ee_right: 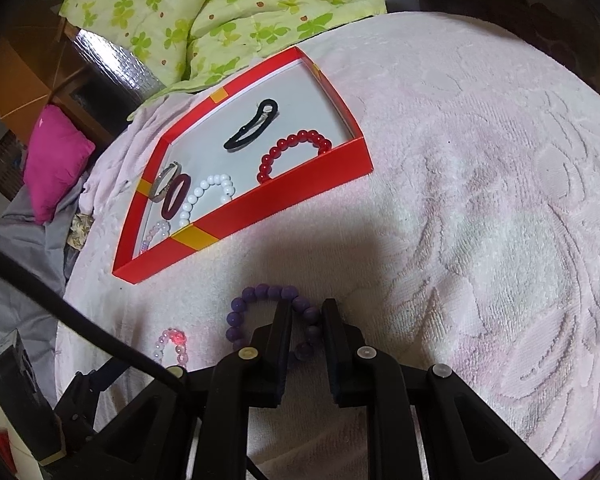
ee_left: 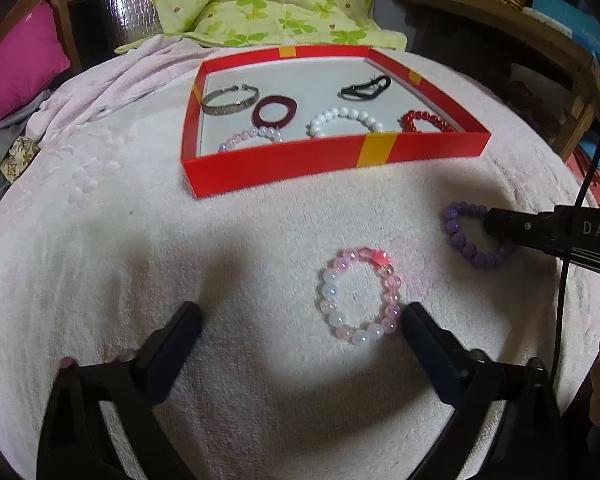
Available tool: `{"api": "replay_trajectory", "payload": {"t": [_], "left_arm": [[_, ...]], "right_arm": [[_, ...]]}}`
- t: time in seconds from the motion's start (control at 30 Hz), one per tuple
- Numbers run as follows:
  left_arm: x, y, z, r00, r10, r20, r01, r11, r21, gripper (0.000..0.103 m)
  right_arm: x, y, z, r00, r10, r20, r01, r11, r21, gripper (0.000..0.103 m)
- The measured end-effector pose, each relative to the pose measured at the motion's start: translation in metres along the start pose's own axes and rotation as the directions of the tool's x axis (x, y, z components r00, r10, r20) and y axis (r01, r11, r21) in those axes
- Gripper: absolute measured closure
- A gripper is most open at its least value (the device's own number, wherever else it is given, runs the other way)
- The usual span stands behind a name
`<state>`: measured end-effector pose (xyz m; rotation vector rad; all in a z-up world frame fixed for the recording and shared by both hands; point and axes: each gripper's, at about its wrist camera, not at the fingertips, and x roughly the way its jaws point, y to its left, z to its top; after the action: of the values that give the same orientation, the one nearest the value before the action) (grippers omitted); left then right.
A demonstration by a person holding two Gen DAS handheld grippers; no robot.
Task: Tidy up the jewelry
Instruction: 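Close the left tool on the pink-clear bracelet while the right tool grasps the purple bracelet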
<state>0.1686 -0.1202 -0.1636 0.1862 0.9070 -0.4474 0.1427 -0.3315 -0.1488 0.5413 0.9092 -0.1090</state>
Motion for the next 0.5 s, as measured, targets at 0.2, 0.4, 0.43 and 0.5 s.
{"api": "replay_trajectory", "payload": {"t": [0.2, 0.4, 0.43, 0.5], "left_arm": [[-0.005, 0.0, 0.002, 0.999, -0.035, 0.04, 0.034, 0.999, 0.023, 0.044], [-0.009, -0.004, 0.003, 0.994, -0.086, 0.066, 0.083, 0.996, 0.044, 0.082], [-0.009, -0.003, 0.002, 0.993, -0.096, 0.068, 0.094, 0.995, 0.041, 0.087], [-0.011, 0.001, 0.003, 0.991, -0.113, 0.077, 0.111, 0.993, 0.034, 0.087]], "right_arm": [[-0.001, -0.001, 0.001, 1.0, 0.014, 0.008, -0.014, 1.0, 0.01, 0.087], [-0.004, -0.009, 0.002, 0.998, 0.065, 0.011, -0.065, 0.997, 0.046, 0.087], [-0.005, -0.011, 0.003, 0.997, 0.078, 0.011, -0.079, 0.995, 0.055, 0.087], [-0.005, -0.013, 0.003, 0.995, 0.102, 0.012, -0.103, 0.992, 0.07, 0.087]]}}
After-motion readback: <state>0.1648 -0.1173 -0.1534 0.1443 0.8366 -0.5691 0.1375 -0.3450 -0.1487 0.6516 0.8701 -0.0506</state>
